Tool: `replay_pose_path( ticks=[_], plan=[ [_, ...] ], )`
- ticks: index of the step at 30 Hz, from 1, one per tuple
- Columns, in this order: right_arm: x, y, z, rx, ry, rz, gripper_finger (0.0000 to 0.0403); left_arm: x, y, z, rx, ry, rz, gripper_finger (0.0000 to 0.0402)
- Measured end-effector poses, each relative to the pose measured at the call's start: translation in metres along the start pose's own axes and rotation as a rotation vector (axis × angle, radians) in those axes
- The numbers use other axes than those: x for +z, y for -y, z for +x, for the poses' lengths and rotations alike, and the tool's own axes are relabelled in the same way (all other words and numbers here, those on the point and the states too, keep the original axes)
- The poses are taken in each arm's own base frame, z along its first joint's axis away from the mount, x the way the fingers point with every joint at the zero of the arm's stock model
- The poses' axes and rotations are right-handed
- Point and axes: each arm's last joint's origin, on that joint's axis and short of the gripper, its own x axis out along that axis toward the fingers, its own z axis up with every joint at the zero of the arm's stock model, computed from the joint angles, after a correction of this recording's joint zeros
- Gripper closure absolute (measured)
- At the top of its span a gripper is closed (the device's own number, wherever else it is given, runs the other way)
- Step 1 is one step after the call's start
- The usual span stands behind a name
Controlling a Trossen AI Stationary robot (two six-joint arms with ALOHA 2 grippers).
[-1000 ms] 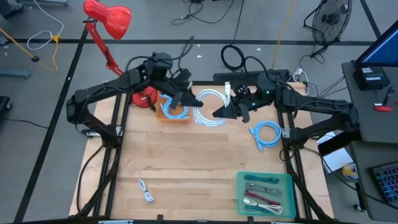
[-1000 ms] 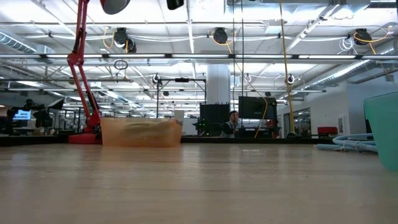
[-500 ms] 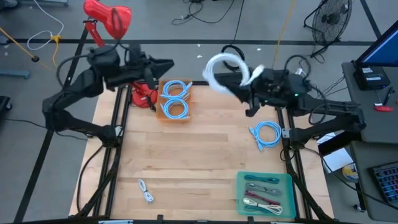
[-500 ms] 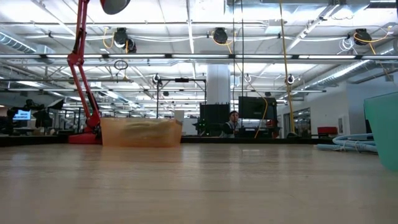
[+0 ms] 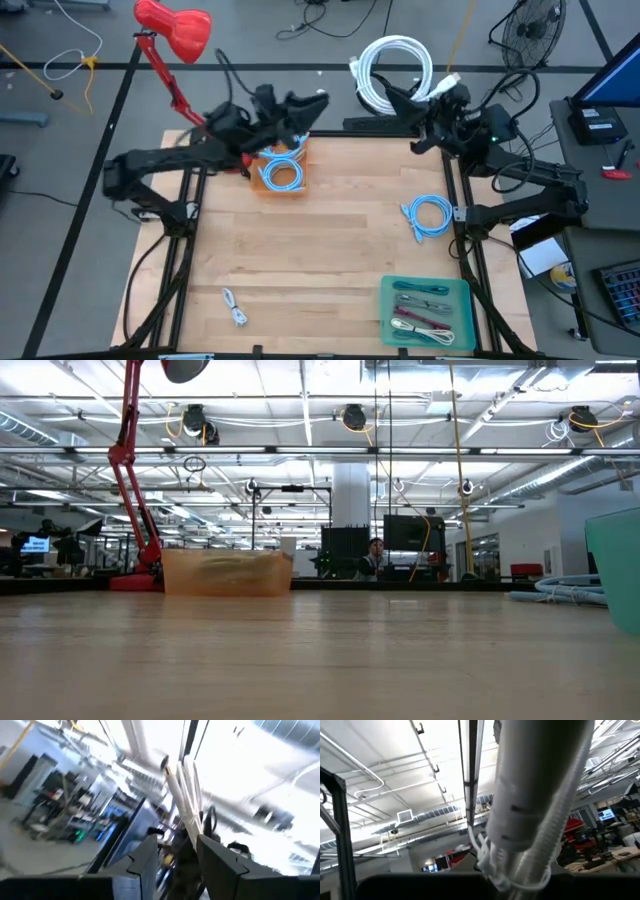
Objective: Pick & Place USB Port
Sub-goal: Put the white wire cable into the orange bin
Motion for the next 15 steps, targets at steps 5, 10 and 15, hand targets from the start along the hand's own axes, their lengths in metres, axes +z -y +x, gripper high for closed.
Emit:
replay_pose_path(
  ticks=[5, 10, 15],
  plan=[
    [-0.001, 0.002, 0.0, 0.009, -0.013, 0.003, 0.0382, -0.03, -0.019, 0.032, -0.038, -0.006, -0.073, 0.0265],
    [-0.003, 0.003, 0.0, 0.004, -0.042, 0.02, 0.0382, -0.025, -0.016, 0.055, -0.122, 0.012, -0.098, 0.0261],
    [-0.001, 0.001, 0.0, 0.014, -0.032, 0.021, 0.0383, -0.014, -0.012, 0.064, -0.161, 0.002, -0.075, 0.0242]
  ],
)
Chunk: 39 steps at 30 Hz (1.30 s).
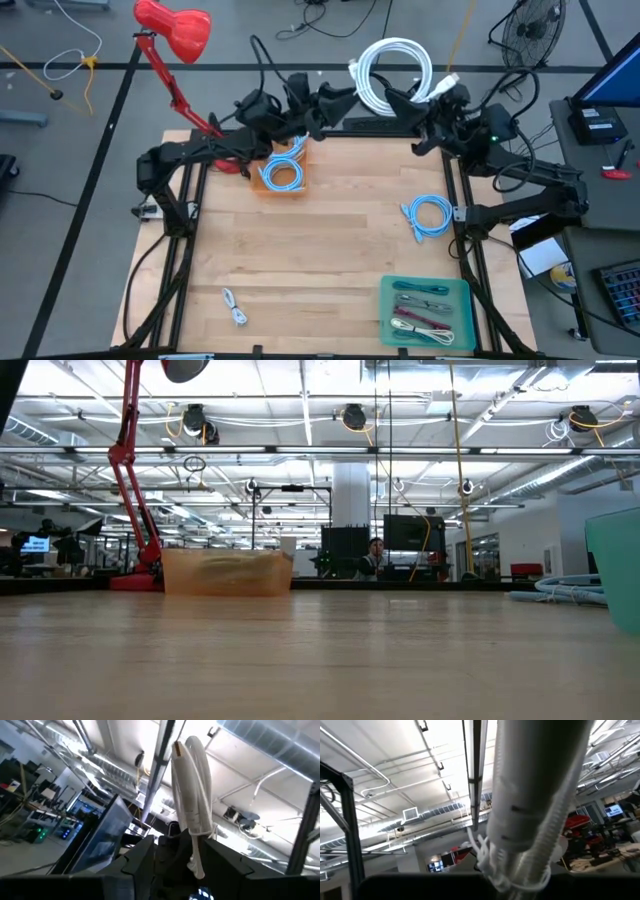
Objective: Pick & Place USB Port
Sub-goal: Put the white wire cable into the orange bin
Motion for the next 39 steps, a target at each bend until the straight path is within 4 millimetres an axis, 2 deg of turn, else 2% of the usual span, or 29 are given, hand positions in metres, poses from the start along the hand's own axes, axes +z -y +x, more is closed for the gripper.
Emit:
replay_pose_path(
  ticks=[4, 10, 14, 16, 20, 22, 29, 35, 39],
  plan=[
    [0.001, -0.001, 0.0, 0.009, -0.001, -0.001, 0.0383, 0.006, 0.006, 0.004, -0.03, -0.038, 0.012, 0.0223],
    [0.004, -0.003, -0.002, 0.029, 0.005, -0.003, 0.0383, 0.002, 0.01, 0.005, -0.037, -0.087, -0.001, 0.0201],
    [0.007, -0.004, -0.006, 0.012, 0.0, -0.046, 0.0383, -0.005, 0.012, 0.004, 0.012, -0.153, -0.001, 0.0198],
    [0.006, -0.002, -0.007, -0.02, -0.017, -0.083, 0.0383, -0.007, 0.015, 0.002, 0.1, -0.169, 0.025, 0.0201],
    [0.002, -0.002, -0.009, -0.065, -0.077, -0.196, 0.0383, 0.0, 0.03, -0.007, 0.364, -0.141, 0.128, 0.0214],
    [-0.002, -0.002, -0.009, -0.079, -0.104, -0.255, 0.0383, 0.001, 0.035, -0.009, 0.429, -0.124, 0.145, 0.0218],
    [-0.016, -0.005, -0.008, -0.137, -0.207, -0.534, 0.0383, -0.01, 0.026, -0.016, 0.569, -0.176, -0.102, 0.0219],
    [-0.042, -0.013, -0.008, -0.218, -0.378, -0.89, 0.0384, -0.021, 0.022, -0.022, 0.673, -0.225, -0.191, 0.0186],
    [-0.057, -0.014, -0.002, -0.235, -0.413, -0.947, 0.0384, -0.018, 0.021, -0.02, 0.678, -0.177, -0.206, 0.0157]
  ],
)
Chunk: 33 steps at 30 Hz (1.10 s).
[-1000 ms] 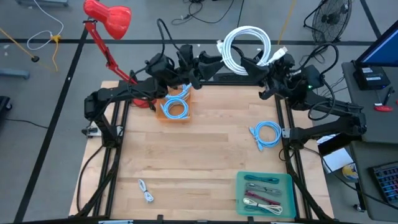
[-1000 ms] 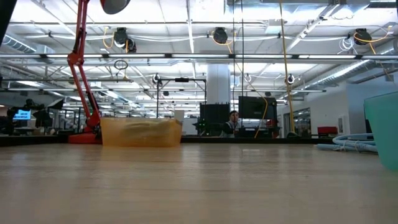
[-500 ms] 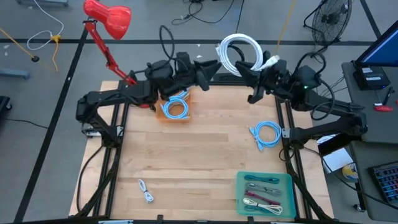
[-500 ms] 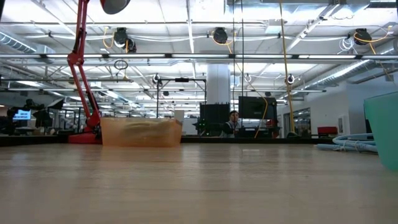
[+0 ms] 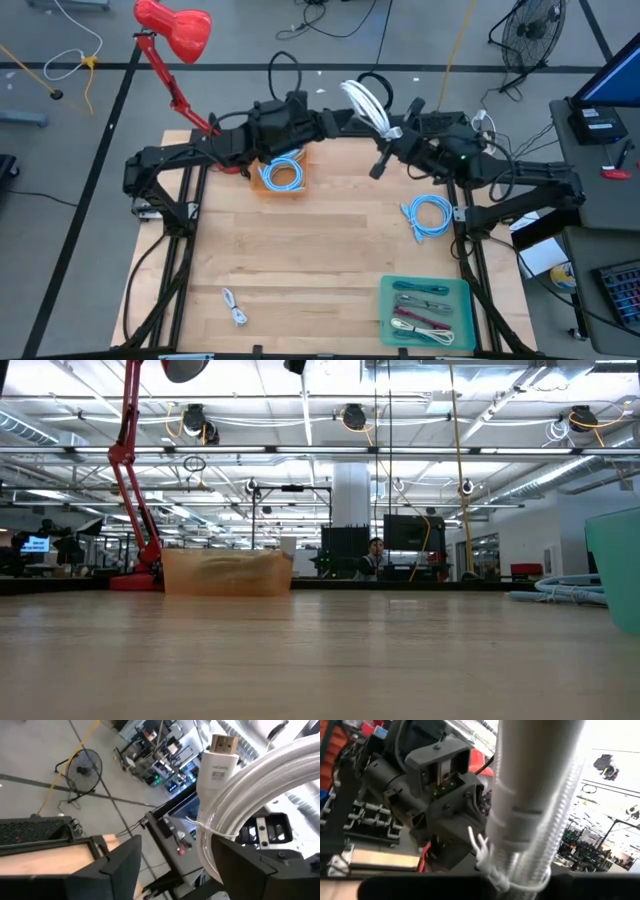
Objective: Pick & Place USB Port
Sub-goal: Put the white wire cable into the orange bin
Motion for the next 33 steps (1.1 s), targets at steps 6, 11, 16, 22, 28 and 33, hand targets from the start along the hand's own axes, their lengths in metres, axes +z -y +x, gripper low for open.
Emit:
replay_pose_path(
  ticks=[6, 11, 16, 22, 28, 33],
  plan=[
    [-0.001, -0.004, 0.005, -0.007, 0.003, 0.002, 0.0384, 0.0, 0.001, 0.0, -0.007, 0.008, -0.019, 0.0134],
    [0.003, 0.004, 0.001, -0.057, 0.023, 0.01, 0.0384, -0.003, 0.01, -0.003, -0.061, 0.027, -0.018, 0.0133],
    [0.0, 0.007, 0.0, -0.084, -0.016, 0.013, 0.0384, -0.002, 0.028, -0.01, -0.187, 0.069, -0.035, 0.0132],
    [0.001, 0.007, -0.001, -0.068, -0.001, 0.036, 0.0384, -0.006, 0.023, -0.008, -0.137, 0.045, -0.012, 0.0132],
    [0.001, 0.006, 0.0, -0.07, -0.003, 0.056, 0.0384, -0.009, 0.018, -0.002, -0.12, 0.047, -0.021, 0.0132],
    [-0.001, 0.004, 0.001, -0.066, -0.012, 0.063, 0.0384, -0.007, 0.009, 0.009, -0.113, 0.049, -0.061, 0.0132]
  ],
)
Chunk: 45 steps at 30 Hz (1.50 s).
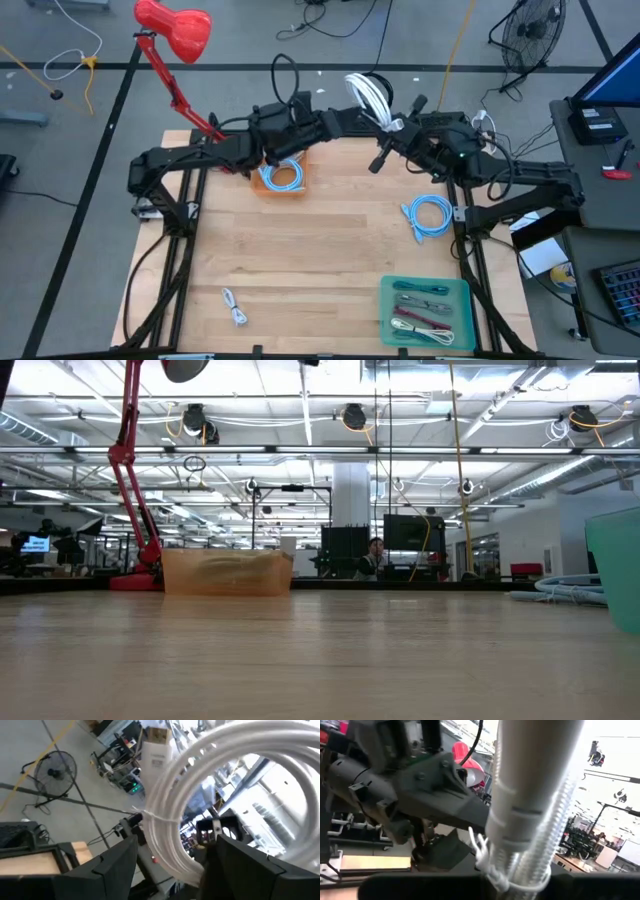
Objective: Pick & Place USB Port
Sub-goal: Put the white wire cable into the orange bin
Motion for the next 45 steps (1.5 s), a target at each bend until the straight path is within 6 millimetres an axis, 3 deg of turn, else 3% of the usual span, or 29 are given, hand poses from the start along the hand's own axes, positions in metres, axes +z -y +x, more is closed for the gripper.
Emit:
replay_pose_path(
  ticks=[16, 20, 29, 37, 45],
  plan=[
    [-0.002, -0.004, 0.003, 0.037, 0.007, -0.01, 0.0384, -0.002, -0.015, 0.015, 0.008, 0.015, -0.064, 0.014],
    [-0.002, -0.004, 0.003, 0.035, 0.006, -0.013, 0.0384, -0.004, -0.017, 0.016, 0.016, 0.01, -0.07, 0.0187],
    [-0.002, -0.005, 0.003, 0.048, 0.012, -0.012, 0.0378, -0.003, -0.016, 0.016, 0.007, 0.011, -0.057, 0.0344],
    [0.009, -0.011, -0.013, 0.073, 0.011, 0.025, 0.0349, 0.006, -0.013, 0.007, 0.005, -0.052, -0.054, 0.0347],
    [0.016, -0.016, -0.042, 0.059, -0.12, -0.029, 0.0277, 0.039, -0.013, -0.028, 0.185, -0.081, -0.13, 0.0358]
  ],
)
